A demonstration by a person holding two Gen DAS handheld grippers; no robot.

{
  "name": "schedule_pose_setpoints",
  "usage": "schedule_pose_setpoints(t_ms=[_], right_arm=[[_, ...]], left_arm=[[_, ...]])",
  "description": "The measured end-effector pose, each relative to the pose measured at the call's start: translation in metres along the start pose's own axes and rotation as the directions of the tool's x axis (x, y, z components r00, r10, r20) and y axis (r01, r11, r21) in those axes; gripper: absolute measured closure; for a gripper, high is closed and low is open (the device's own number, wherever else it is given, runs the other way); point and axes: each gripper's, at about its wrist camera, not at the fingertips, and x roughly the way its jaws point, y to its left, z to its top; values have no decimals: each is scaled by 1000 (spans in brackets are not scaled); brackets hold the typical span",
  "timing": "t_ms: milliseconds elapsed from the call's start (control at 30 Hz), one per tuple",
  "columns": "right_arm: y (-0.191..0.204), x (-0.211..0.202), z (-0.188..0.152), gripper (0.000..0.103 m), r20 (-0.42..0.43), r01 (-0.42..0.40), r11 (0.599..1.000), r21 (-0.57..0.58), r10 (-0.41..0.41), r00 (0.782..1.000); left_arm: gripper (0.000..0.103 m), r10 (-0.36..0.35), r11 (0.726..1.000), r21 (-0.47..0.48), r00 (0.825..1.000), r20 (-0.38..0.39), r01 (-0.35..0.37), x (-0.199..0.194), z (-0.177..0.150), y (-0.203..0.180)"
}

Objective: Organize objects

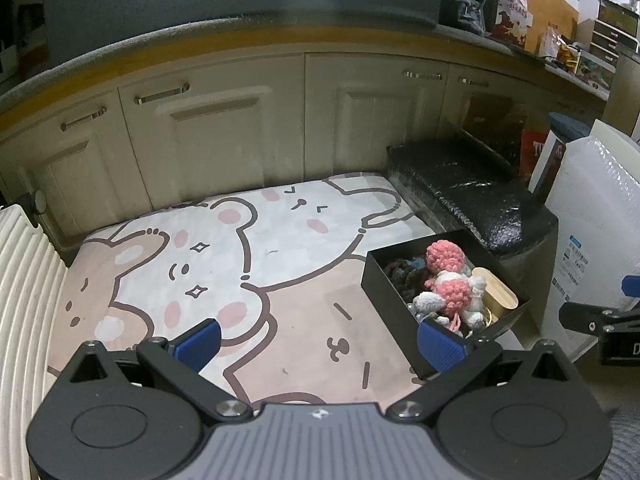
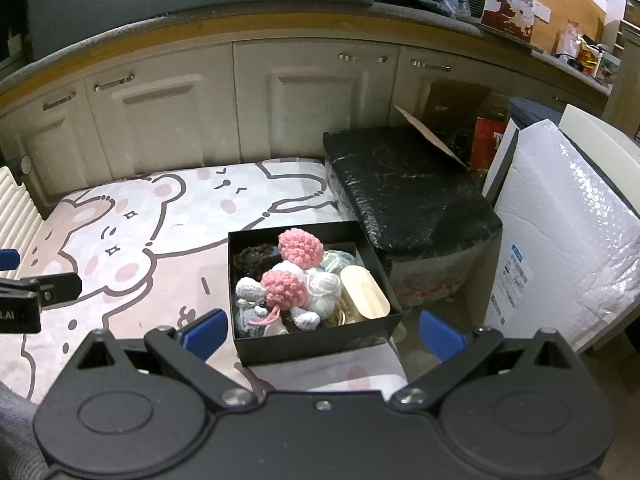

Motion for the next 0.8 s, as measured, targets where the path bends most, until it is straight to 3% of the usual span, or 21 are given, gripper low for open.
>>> schedule_pose_setpoints(t_ms=[800], right_arm=[[1,4,0,0,-11,-6,1000,0,6,1000]], left_arm=[[0,-17,999,32,1000,-23,18,4,-2,2]])
